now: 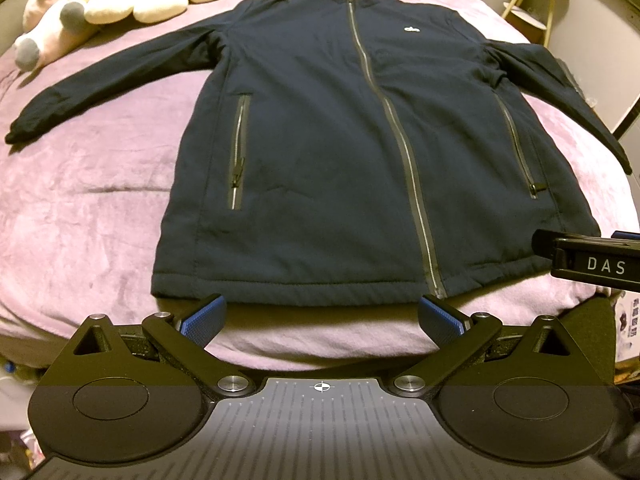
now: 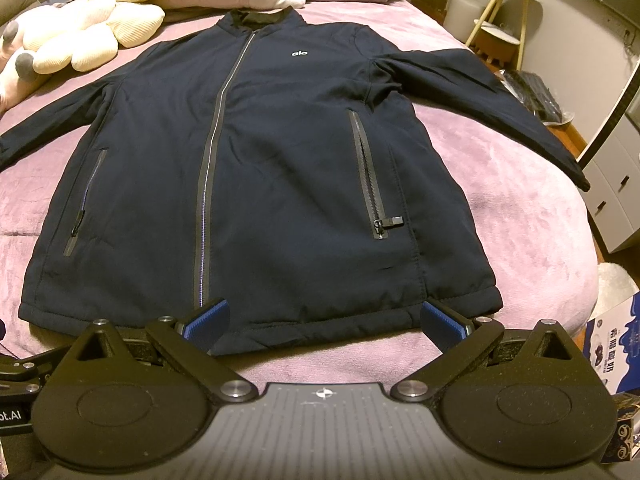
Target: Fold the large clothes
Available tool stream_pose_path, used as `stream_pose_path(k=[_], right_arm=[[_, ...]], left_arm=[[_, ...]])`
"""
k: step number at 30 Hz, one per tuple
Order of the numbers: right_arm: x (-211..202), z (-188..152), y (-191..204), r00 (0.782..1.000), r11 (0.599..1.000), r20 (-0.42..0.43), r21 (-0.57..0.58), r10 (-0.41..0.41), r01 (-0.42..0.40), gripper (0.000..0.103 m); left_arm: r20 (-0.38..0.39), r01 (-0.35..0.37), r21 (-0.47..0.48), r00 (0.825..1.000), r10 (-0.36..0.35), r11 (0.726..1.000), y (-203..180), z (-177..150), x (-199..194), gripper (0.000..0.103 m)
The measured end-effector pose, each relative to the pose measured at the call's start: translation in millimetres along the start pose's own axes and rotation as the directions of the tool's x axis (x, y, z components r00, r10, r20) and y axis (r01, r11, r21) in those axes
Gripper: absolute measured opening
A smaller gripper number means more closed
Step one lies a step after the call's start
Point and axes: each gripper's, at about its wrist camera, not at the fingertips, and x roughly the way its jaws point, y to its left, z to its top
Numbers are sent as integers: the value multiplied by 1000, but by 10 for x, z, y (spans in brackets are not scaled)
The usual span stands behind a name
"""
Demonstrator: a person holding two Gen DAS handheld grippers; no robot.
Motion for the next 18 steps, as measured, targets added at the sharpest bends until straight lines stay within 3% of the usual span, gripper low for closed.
stream_pose_path(k=[18], right_arm=[[44, 24, -18, 1000, 1000, -20, 1, 10, -10, 101]], left_arm=[[-15, 4, -4, 1000, -5, 1000, -6, 33, 33, 103]])
